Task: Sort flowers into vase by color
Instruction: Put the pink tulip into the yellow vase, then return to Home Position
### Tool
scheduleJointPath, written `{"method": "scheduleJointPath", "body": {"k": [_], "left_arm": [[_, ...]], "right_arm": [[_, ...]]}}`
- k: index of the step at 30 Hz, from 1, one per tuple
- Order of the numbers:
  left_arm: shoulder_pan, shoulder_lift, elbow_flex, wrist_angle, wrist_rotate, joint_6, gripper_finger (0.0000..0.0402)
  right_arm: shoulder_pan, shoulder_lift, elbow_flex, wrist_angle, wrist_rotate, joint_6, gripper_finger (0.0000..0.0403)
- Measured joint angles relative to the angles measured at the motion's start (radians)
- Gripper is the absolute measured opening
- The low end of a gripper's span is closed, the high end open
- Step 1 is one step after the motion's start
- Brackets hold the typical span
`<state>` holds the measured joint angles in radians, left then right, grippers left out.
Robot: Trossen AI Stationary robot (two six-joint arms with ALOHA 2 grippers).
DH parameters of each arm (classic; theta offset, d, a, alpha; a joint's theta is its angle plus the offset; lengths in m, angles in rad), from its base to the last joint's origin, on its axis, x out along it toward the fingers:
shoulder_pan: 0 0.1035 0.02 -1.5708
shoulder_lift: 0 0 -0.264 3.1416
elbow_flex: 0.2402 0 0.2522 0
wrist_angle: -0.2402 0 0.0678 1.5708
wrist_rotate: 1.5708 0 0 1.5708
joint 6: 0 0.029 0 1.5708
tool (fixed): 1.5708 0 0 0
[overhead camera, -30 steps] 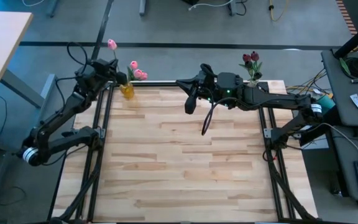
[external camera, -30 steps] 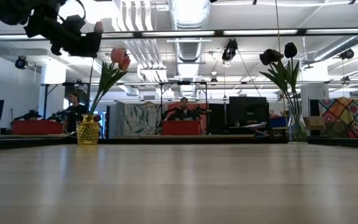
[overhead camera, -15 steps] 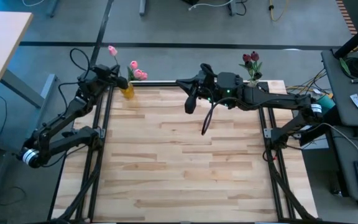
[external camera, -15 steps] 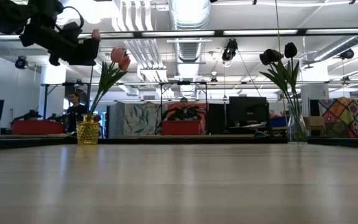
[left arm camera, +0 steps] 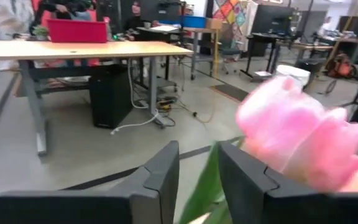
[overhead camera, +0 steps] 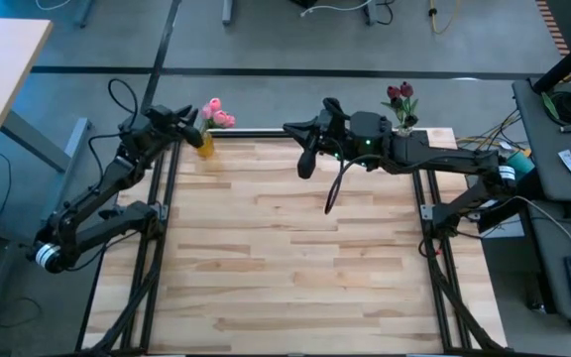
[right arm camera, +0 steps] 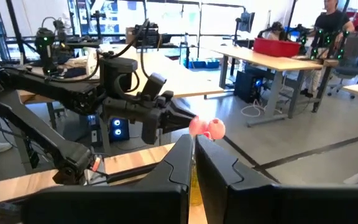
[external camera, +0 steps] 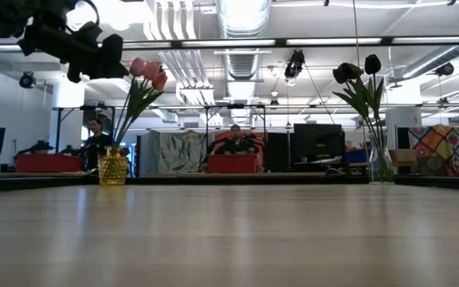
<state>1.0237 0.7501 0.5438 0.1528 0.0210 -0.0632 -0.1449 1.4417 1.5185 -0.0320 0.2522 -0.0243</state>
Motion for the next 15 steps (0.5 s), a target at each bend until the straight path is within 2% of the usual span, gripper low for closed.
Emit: {"method": "scheduleJointPath", "body": {"k": [8, 12, 15], "left_arm": [[-0.015, -0.142, 0.0, -0.159, 0.126, -0.018, 0.0103], [-0.062, -0.22, 0.001, -0.168, 0.204, -0.062, 0.0083], [-0.14, -0.253, 0.002, -0.164, 0.204, -0.097, 0.0057]], "right_arm": [[-0.041, -0.039, 0.0, -0.047, -0.143, -0.009, 0.0013], [-0.065, -0.07, 0.0, -0.119, -0.216, -0.052, 0.0013], [-0.094, -0.093, -0.009, -0.194, -0.28, -0.091, 0.0013]]}}
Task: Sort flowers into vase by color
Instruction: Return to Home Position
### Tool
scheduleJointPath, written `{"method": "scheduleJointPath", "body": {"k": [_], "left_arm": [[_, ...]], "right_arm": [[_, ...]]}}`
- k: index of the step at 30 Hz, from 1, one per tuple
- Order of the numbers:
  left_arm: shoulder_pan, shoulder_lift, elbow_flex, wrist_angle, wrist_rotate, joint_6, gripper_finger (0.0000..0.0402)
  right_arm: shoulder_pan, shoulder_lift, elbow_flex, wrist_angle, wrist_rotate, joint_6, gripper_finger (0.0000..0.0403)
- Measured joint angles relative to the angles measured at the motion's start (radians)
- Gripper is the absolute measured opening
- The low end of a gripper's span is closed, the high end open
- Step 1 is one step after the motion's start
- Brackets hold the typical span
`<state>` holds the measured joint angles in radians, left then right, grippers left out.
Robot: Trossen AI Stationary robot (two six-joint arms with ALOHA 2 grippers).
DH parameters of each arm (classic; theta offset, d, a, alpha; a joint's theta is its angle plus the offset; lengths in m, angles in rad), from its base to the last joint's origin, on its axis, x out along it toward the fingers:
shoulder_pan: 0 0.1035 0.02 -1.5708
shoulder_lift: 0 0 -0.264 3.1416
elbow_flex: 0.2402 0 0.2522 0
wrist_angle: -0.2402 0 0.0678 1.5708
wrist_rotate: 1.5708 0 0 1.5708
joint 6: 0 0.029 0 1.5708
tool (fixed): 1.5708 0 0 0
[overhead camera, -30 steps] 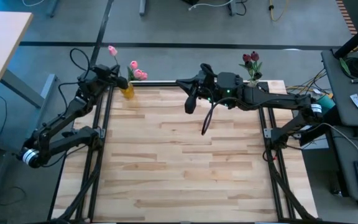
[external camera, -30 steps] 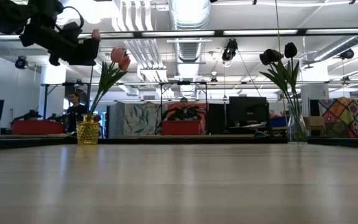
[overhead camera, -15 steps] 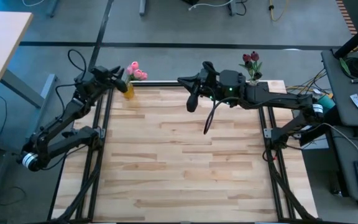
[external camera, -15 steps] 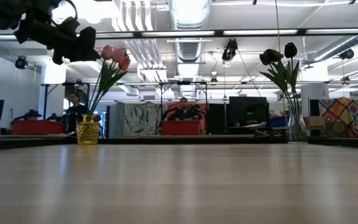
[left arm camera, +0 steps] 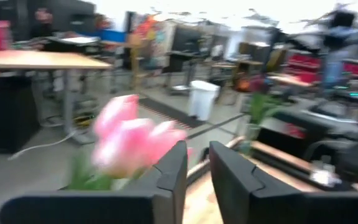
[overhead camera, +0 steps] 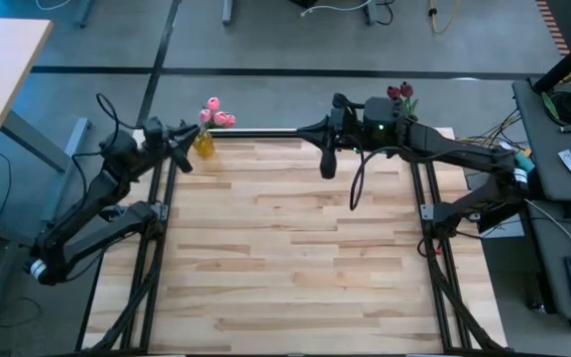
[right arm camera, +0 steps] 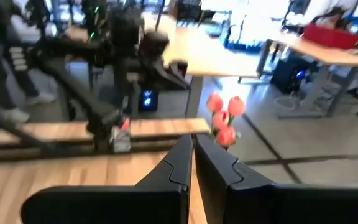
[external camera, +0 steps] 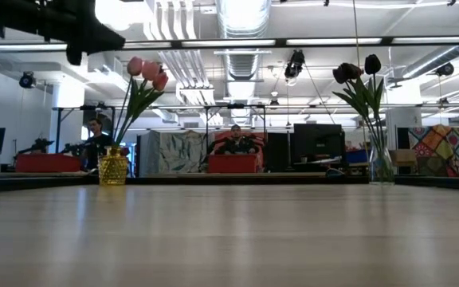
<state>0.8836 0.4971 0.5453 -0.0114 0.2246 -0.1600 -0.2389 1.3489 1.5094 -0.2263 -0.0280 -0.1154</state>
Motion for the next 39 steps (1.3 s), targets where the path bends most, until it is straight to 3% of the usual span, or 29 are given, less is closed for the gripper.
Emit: {"method": "scheduleJointPath", "body": {"k": [6, 11, 15, 24, 34, 39], "left_arm": [[-0.255, 0.015, 0.0, 0.055, -0.137, 0.007, 0.0005], [-0.499, 0.103, 0.0, 0.143, -0.343, 0.061, 0.0001], [-0.616, 0.203, 0.0, 0.266, -0.395, 0.047, 0.0], [-0.669, 0.35, 0.0, 0.382, -0.358, -0.041, 0.0], [-0.687, 0.324, -0.013, 0.359, -0.232, 0.044, 0.0], [-0.702, 0.333, -0.108, 0.425, -0.222, 0.069, 0.0]], "right_arm": [[-0.042, -0.077, -0.122, 0.007, -0.13, -0.001, 0.0009], [-0.044, -0.174, -0.262, 0.031, -0.134, 0.001, 0.0009], [-0.062, -0.28, -0.383, 0.064, -0.148, 0.036, 0.0009], [-0.096, -0.546, -0.699, 0.101, -0.185, 0.12, 0.0009], [-0.095, -0.833, -0.952, 0.104, -0.125, 0.164, 0.0009], [-0.095, -0.939, -1.048, 0.117, -0.102, 0.161, 0.0009]]}}
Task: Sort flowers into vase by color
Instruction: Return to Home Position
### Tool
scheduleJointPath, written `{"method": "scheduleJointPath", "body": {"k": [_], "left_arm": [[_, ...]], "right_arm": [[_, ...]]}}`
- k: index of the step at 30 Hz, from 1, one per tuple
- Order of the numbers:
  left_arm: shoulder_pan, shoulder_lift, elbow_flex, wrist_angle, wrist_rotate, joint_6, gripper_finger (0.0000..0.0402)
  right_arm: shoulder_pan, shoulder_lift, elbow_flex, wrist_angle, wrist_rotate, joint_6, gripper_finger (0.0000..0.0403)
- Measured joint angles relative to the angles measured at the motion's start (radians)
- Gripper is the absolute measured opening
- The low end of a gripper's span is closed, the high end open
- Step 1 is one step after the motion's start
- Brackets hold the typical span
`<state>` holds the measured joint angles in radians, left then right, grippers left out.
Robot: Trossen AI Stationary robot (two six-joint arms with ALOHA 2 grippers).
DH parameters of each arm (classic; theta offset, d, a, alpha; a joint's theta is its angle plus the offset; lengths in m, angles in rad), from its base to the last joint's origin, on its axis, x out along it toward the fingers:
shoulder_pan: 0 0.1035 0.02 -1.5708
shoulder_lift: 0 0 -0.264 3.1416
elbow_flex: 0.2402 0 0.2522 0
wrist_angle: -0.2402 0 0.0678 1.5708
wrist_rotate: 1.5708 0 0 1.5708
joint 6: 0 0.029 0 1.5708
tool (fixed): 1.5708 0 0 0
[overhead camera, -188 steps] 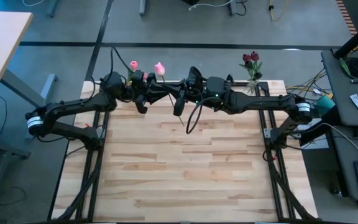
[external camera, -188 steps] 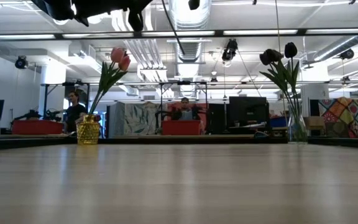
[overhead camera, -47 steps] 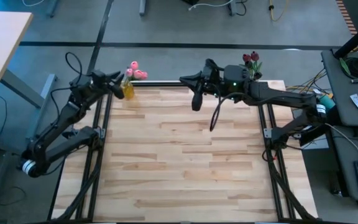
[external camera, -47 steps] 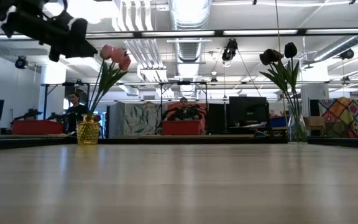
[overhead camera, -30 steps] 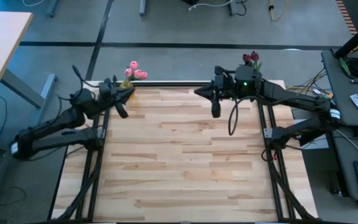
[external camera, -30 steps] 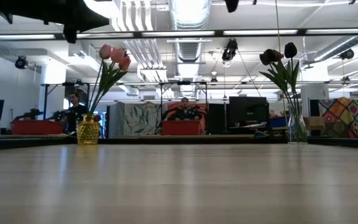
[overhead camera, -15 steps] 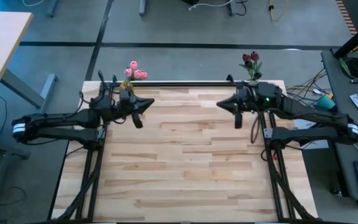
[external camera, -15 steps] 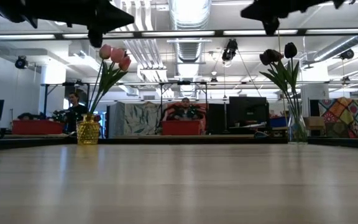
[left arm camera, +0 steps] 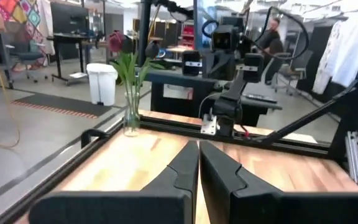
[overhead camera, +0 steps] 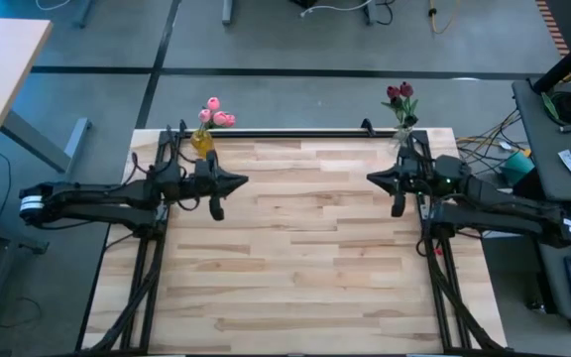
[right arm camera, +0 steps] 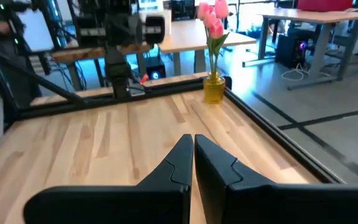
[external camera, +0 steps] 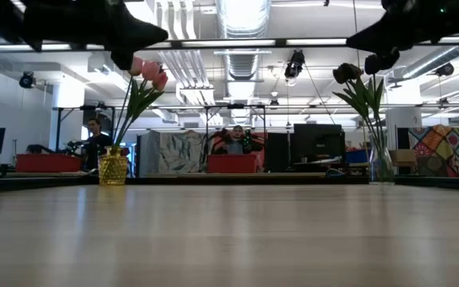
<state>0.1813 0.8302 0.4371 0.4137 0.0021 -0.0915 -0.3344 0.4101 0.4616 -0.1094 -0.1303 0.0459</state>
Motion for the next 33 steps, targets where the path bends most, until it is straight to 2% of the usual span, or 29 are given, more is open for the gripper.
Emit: {"method": "scheduleJointPath", "body": {"k": [5, 14, 16, 20, 26, 33], "left_arm": [[-0.027, -0.01, -0.129, 0.148, 0.004, -0.03, 0.0], [-0.086, -0.121, -0.26, 0.127, -0.043, -0.04, 0.0], [-0.097, -0.154, -0.279, 0.082, -0.069, -0.04, 0.0], [-0.104, -0.231, -0.314, 0.011, -0.074, -0.021, 0.0], [-0.101, -0.413, -0.425, -0.039, -0.09, -0.046, 0.0], [-0.099, -0.669, -0.419, -0.352, -0.16, -0.055, 0.0]], "right_arm": [[0.0, -0.106, -0.098, 0.02, 0.0, 0.032, 0.0009], [0.0, -0.369, -0.283, 0.018, 0.001, 0.037, 0.0009], [0.0, -0.411, -0.318, 0.022, 0.0, 0.04, 0.0009], [0.0, -0.396, -0.348, 0.027, 0.001, 0.026, 0.0009], [0.0, -0.41, -0.369, 0.025, -0.033, 0.035, 0.0009], [0.0, -0.41, -0.375, 0.01, -0.025, 0.018, 0.0009]]}}
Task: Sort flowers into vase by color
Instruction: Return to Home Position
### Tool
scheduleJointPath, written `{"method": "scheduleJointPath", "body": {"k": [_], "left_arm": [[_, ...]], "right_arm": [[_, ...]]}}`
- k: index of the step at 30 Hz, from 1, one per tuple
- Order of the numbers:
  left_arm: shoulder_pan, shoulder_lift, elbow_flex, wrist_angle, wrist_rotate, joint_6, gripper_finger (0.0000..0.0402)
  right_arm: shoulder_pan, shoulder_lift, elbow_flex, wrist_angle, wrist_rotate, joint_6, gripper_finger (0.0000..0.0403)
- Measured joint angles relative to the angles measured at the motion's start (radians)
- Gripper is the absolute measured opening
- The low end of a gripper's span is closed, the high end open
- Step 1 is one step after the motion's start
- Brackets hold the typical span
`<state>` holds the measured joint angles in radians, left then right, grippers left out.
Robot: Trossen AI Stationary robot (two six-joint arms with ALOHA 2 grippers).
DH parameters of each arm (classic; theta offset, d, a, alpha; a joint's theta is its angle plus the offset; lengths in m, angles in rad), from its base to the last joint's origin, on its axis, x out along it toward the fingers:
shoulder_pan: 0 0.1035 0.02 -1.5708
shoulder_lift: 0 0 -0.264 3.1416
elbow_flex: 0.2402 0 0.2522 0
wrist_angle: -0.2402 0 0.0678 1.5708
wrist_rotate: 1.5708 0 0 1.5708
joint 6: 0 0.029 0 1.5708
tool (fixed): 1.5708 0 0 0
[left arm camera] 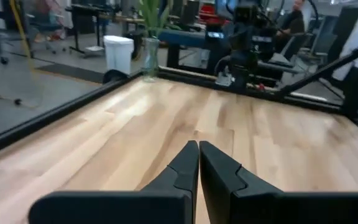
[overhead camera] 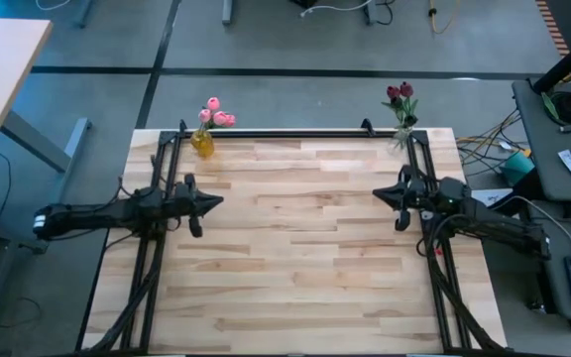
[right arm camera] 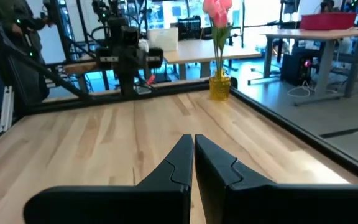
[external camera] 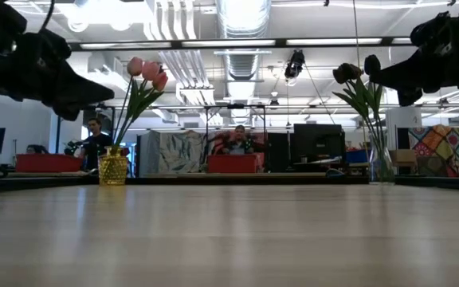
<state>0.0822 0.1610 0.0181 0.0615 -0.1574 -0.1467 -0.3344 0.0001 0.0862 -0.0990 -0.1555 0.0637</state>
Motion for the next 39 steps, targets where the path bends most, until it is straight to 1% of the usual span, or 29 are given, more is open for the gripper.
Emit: {"method": "scheduleJointPath", "body": {"k": [1, 3, 6, 9, 13, 17, 23, 28, 33, 39], "left_arm": [[0.0, -0.04, 0.001, -0.038, -0.009, -0.001, 0.0], [0.002, -0.105, 0.007, -0.057, -0.008, 0.001, 0.0], [0.011, -0.163, 0.027, -0.115, -0.015, 0.02, 0.0], [0.018, -0.155, 0.041, -0.164, -0.017, 0.01, 0.0], [0.018, -0.159, 0.042, -0.167, -0.012, -0.009, 0.0], [0.018, -0.159, 0.042, -0.167, -0.012, 0.025, 0.0], [0.018, -0.114, 0.042, -0.168, -0.01, 0.032, 0.0], [0.018, -0.067, 0.042, -0.168, -0.009, 0.014, 0.0], [0.018, -0.034, 0.041, -0.163, -0.009, 0.014, 0.0], [0.018, -0.003, 0.05, -0.159, -0.009, 0.014, 0.0]], "right_arm": [[0.0, 0.0, -0.007, 0.0, 0.0, -0.001, 0.0009], [0.0, 0.0, -0.023, 0.009, 0.007, 0.0, 0.0009], [0.0, 0.001, -0.045, 0.056, 0.026, 0.015, 0.0009], [0.0, 0.0, -0.057, 0.089, 0.026, -0.004, 0.0009], [0.0, 0.002, -0.057, 0.089, 0.025, -0.008, 0.0009], [0.0, 0.003, -0.058, 0.088, 0.028, -0.014, 0.0009], [0.0, 0.002, -0.059, 0.081, 0.105, -0.04, 0.0009], [0.0, 0.022, -0.059, 0.074, 0.115, -0.07, 0.0009], [0.0, 0.04, -0.059, 0.076, 0.116, 0.004, 0.0009], [0.0, 0.048, -0.059, 0.076, 0.115, -0.013, 0.0009]]}}
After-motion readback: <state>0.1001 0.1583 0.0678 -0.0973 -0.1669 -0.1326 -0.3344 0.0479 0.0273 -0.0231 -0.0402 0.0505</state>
